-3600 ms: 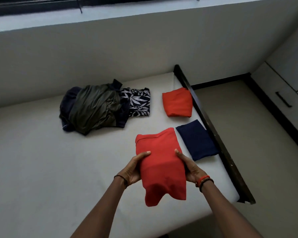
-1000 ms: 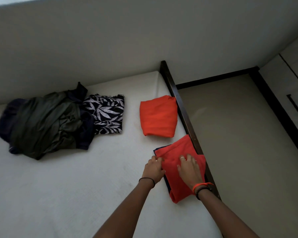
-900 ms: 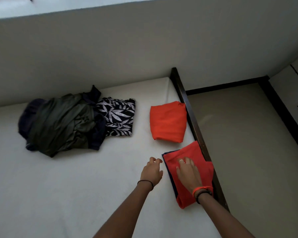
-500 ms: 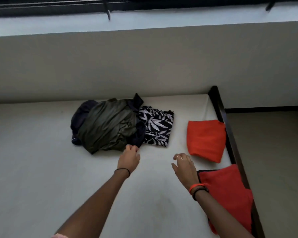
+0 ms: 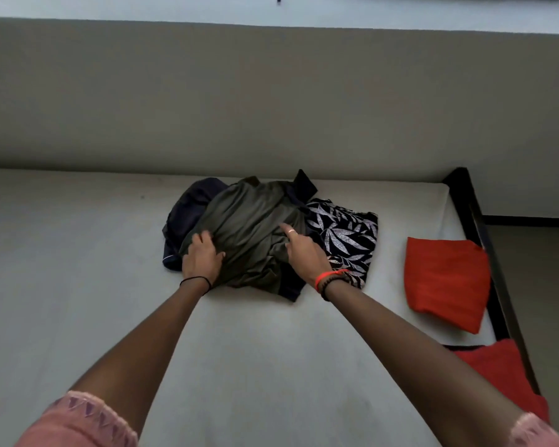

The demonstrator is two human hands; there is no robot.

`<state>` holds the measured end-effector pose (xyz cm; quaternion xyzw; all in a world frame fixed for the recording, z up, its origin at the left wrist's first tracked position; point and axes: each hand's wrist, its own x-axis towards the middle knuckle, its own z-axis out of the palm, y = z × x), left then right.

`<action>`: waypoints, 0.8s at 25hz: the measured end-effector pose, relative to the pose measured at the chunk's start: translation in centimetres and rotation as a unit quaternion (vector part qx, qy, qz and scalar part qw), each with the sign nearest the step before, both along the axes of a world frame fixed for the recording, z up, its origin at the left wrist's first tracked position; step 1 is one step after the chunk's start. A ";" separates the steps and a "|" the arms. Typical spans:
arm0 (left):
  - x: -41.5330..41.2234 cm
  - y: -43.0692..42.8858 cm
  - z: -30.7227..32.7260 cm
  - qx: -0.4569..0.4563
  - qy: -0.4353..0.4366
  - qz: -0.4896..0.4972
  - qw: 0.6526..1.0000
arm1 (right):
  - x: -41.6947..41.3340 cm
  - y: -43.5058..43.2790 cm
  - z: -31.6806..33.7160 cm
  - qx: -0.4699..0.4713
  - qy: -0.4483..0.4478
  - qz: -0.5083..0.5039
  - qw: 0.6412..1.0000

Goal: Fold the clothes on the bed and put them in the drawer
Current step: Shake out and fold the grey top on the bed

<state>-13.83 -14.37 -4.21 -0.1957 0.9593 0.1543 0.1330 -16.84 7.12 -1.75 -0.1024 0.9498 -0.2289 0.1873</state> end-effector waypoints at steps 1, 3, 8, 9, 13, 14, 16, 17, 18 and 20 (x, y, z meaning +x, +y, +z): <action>-0.3 -0.6 -0.4 -0.001 0.006 -0.010 1.000 | -0.7 -1.1 -0.4 0.003 -0.007 0.014 1.000; -0.7 -1.1 -0.8 -0.003 0.026 -0.024 0.999 | -1.4 -2.6 -1.3 0.023 -0.015 0.041 0.999; 0.1 -1.7 -0.3 -0.019 0.126 -0.059 0.990 | -1.7 -4.6 -2.3 0.059 0.043 0.048 0.996; 0.4 -1.7 0.1 -0.016 0.139 -0.067 0.988 | -1.7 -4.9 -1.9 0.051 0.058 0.042 0.996; 1.2 -1.2 2.8 0.115 0.176 -0.022 0.977 | -1.0 -5.2 1.0 -0.004 0.059 0.023 0.998; 1.4 -0.9 3.8 0.162 0.171 0.001 0.972 | -0.7 -5.1 2.1 -0.012 0.062 0.018 0.998; 2.0 -0.2 5.9 0.227 0.167 0.024 0.959 | 0.2 -4.7 4.3 -0.023 0.071 0.013 0.997; 2.5 0.1 6.9 0.242 0.166 0.021 0.956 | 0.8 -4.5 5.3 -0.030 0.075 0.012 0.997; 3.0 0.5 8.3 0.249 0.165 0.007 0.954 | 1.4 -4.0 6.3 -0.038 0.082 0.009 0.996; 3.9 1.1 11.4 0.232 0.144 -0.054 0.961 | 2.3 -2.9 8.4 -0.056 0.081 -0.002 0.995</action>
